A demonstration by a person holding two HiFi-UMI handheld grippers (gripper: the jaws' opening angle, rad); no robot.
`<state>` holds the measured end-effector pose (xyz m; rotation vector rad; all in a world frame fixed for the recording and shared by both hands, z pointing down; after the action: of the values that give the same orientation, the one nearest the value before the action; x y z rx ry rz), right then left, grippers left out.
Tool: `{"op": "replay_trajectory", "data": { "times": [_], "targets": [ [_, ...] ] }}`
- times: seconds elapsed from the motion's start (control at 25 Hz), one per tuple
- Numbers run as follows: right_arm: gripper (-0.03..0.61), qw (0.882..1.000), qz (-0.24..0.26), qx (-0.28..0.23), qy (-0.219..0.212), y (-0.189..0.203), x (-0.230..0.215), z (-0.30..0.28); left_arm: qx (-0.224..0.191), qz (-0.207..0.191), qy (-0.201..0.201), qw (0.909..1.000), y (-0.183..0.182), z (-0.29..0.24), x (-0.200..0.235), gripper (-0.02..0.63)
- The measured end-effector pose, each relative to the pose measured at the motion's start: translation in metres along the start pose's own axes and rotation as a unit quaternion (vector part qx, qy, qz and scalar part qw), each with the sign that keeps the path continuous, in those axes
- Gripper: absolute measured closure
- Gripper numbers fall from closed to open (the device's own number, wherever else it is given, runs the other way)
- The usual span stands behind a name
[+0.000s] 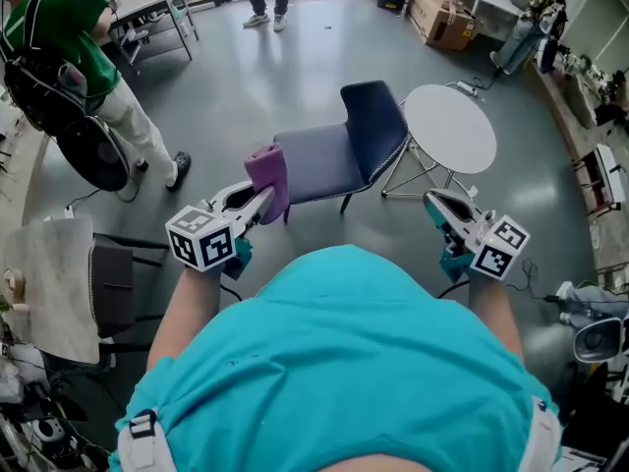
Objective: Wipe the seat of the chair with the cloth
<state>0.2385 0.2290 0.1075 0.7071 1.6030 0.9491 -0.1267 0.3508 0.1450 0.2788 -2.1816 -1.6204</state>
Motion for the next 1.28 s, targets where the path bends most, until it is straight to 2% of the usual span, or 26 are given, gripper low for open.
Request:
{"op": "replay_trajectory", "data": {
  "times": [0.16,0.32,0.52,0.68,0.88,1.0,1.16,1.28],
  "targets": [
    [0.581,1.000,-0.010,0.000,0.008,-0.011,-0.007,-0.065,0.018,0.008,-0.002,0.9998,-0.001,0.000,0.067,0.551],
    [0.581,0.999,-0.022,0.018,0.020,-0.025,-0.028,-0.102,0.032,0.027,-0.009,0.9991,-0.003,-0.013,0.118,0.549],
    [0.581,0.999,-0.034,0.016,0.023,-0.029,-0.061,-0.120,0.043,0.064,-0.025,0.9967,0.015,-0.029,0.149,0.549],
    [0.581,0.999,-0.043,0.011,0.017,-0.047,-0.108,-0.132,0.067,0.100,-0.034,0.9922,0.017,-0.071,0.173,0.549],
    [0.581,0.998,-0.057,0.006,-0.003,-0.063,-0.183,-0.131,0.110,0.147,-0.063,0.9810,0.017,-0.142,0.195,0.549],
    [0.581,0.998,-0.065,0.011,-0.023,-0.064,-0.213,-0.132,0.135,0.168,-0.085,0.9728,0.024,-0.165,0.201,0.549],
    [0.581,0.997,-0.055,0.022,-0.054,-0.079,-0.265,-0.151,0.186,0.184,-0.121,0.9575,0.024,-0.205,0.220,0.549],
    [0.581,0.997,-0.045,0.039,-0.059,-0.077,-0.283,-0.168,0.215,0.206,-0.129,0.9460,0.031,-0.226,0.240,0.549]
  ]
}}
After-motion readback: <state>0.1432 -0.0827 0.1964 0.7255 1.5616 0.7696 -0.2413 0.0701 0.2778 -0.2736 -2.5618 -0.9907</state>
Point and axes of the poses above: the fingertips, and each gripper's own axes: z backward along the fingers, x to its left, y out of its underside, the point moved 7 cm from there along z, backward along the fingers, and after that the axes turned 10 degrees about -z, right-handed, at the moved point
